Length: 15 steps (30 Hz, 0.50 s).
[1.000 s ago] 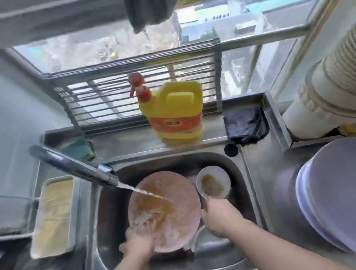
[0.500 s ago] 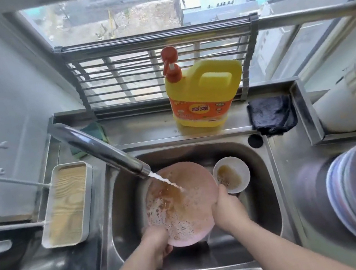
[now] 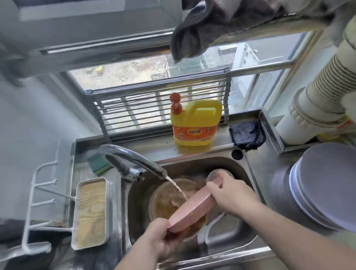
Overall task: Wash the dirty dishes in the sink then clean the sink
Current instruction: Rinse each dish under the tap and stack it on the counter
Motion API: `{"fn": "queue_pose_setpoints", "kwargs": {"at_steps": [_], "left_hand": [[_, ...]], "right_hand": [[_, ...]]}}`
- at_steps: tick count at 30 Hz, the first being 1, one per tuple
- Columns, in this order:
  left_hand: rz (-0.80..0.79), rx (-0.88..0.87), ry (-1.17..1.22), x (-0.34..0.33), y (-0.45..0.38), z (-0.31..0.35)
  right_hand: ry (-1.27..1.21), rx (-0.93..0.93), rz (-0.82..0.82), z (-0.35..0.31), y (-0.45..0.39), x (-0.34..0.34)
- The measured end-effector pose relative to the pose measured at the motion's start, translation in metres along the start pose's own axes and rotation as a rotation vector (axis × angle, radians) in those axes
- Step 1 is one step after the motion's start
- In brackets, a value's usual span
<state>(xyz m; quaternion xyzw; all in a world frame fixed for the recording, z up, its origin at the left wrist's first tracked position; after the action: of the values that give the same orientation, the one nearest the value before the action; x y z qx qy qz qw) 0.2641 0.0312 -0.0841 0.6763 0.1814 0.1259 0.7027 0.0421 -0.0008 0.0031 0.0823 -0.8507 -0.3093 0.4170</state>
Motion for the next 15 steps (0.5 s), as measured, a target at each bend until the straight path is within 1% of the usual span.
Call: {"fn": "queue_pose_setpoints", "kwargs": {"at_steps": [3,7,9,12,15], "left_hand": [[-0.119,0.078,-0.014,-0.007,0.018,0.001],[-0.173,0.048,-0.065,-0.013,0.025,0.001],[-0.180,-0.011,-0.088,-0.015,0.030,0.000],[-0.171,-0.157,-0.143,-0.015,0.037,0.001],[-0.161,-0.234,-0.192,-0.013,0.046,-0.001]], "right_hand": [[0.005,-0.015,0.058,0.000,0.013,0.016],[0.017,-0.065,0.081,0.008,0.024,0.025],[-0.055,-0.080,0.098,0.015,0.035,0.025],[-0.245,-0.058,0.157,0.028,0.054,0.019],[-0.319,-0.038,0.228,0.046,0.066,0.008]]}}
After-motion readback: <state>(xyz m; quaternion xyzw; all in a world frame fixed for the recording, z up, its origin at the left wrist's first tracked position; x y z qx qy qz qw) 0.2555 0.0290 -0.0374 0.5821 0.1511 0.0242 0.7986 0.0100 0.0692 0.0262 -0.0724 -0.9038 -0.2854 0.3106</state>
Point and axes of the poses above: each hand's wrist, its own y-axis away from the middle knuckle, its own x-axis out of the back of the hand, z = x × y, the point moved 1 cm from there along -y, towards the middle knuckle, and after that the axes turned 6 degrees about x, right-handed, at the moved point
